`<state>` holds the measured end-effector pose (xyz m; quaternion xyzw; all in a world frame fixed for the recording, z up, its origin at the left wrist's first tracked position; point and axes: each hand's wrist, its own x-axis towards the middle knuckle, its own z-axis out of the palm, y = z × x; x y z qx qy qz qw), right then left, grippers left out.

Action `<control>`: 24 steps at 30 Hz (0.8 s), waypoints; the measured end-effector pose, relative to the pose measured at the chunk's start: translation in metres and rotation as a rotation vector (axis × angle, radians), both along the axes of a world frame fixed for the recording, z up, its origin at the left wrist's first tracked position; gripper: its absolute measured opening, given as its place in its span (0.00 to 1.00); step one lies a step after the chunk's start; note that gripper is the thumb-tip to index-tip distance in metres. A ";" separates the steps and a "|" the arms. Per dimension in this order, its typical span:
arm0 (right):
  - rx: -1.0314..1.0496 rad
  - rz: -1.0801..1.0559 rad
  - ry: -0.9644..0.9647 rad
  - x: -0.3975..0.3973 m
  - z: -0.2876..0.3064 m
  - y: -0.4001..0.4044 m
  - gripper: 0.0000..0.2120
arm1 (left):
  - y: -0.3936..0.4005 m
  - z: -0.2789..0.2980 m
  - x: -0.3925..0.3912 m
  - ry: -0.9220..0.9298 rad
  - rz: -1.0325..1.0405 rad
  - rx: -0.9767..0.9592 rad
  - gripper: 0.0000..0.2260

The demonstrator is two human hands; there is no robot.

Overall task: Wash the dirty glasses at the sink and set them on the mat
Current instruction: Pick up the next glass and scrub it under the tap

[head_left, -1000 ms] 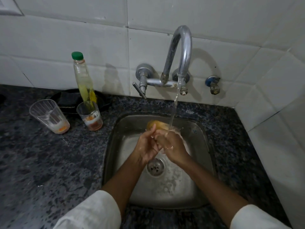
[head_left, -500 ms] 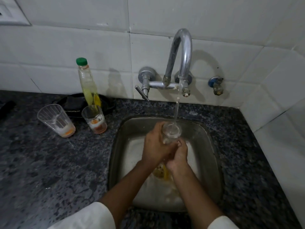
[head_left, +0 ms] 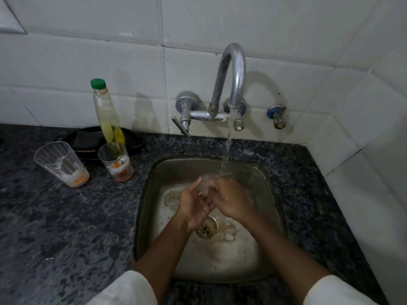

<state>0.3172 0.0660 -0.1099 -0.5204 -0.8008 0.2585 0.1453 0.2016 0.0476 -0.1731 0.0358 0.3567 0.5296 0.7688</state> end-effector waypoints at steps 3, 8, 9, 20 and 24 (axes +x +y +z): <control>-0.188 -0.131 0.205 0.000 0.001 0.003 0.12 | 0.002 -0.003 0.007 0.047 0.014 0.008 0.16; 0.072 0.288 -0.485 0.021 0.000 -0.005 0.09 | 0.014 0.004 -0.003 0.457 -0.161 -0.111 0.16; 0.004 0.184 -0.305 0.018 -0.002 -0.004 0.09 | 0.012 0.003 -0.003 0.423 -0.166 -0.068 0.16; 0.082 0.272 -0.280 0.011 -0.002 0.005 0.09 | 0.016 0.009 -0.011 0.301 -0.195 -0.031 0.21; -0.192 -0.158 0.429 -0.012 -0.004 0.006 0.11 | 0.009 0.011 0.000 0.011 -0.001 0.094 0.14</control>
